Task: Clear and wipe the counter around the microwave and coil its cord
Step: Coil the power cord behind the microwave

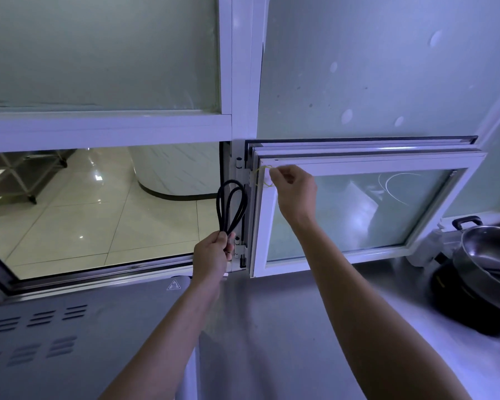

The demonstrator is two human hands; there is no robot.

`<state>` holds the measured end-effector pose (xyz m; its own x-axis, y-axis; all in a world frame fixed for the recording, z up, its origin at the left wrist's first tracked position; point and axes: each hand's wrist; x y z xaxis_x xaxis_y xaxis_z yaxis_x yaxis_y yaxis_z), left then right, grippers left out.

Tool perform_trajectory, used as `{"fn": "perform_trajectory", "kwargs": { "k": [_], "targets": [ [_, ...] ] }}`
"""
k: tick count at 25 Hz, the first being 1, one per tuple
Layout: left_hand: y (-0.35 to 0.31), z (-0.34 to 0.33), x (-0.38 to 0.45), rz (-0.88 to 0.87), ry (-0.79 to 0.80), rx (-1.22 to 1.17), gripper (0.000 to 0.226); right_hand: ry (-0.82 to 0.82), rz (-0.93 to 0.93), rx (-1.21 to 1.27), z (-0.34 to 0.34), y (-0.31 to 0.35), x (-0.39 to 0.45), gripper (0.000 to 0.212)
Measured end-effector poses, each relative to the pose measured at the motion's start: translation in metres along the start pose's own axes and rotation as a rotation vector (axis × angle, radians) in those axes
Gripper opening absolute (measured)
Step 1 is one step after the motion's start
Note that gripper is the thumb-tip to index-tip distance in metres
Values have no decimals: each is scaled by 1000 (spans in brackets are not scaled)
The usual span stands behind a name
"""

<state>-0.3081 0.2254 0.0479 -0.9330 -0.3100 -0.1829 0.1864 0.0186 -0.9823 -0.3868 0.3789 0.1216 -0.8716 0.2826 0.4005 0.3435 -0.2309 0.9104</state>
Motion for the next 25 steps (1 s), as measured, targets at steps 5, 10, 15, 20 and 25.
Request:
{"fn": "perform_trajectory", "kwargs": {
  "k": [5, 10, 15, 20, 25],
  "targets": [
    [18, 4, -25, 9, -1, 57, 32, 34, -369, 343, 37, -32, -84, 15],
    [45, 1, -45, 52, -10, 122, 31, -46, -663, 556, 67, -64, -159, 21],
    [63, 3, -55, 52, 6, 224, 33, -54, -741, 654, 78, -68, -185, 12],
    [68, 3, -55, 44, 9, 210, 33, 7, -751, 725, 77, -63, -187, 18],
    [74, 8, -51, 65, 32, 204, 32, 56, -736, 751, 72, -64, -186, 19]
  ]
}}
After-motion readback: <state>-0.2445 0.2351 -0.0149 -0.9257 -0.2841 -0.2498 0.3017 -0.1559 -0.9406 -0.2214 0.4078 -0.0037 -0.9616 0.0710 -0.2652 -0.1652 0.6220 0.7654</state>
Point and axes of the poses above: each hand's wrist, its own x-axis towards the middle knuckle, its own z-axis out of the back of the hand, y = z × x, and after that the axes turned 8 degrees about x, right-handed
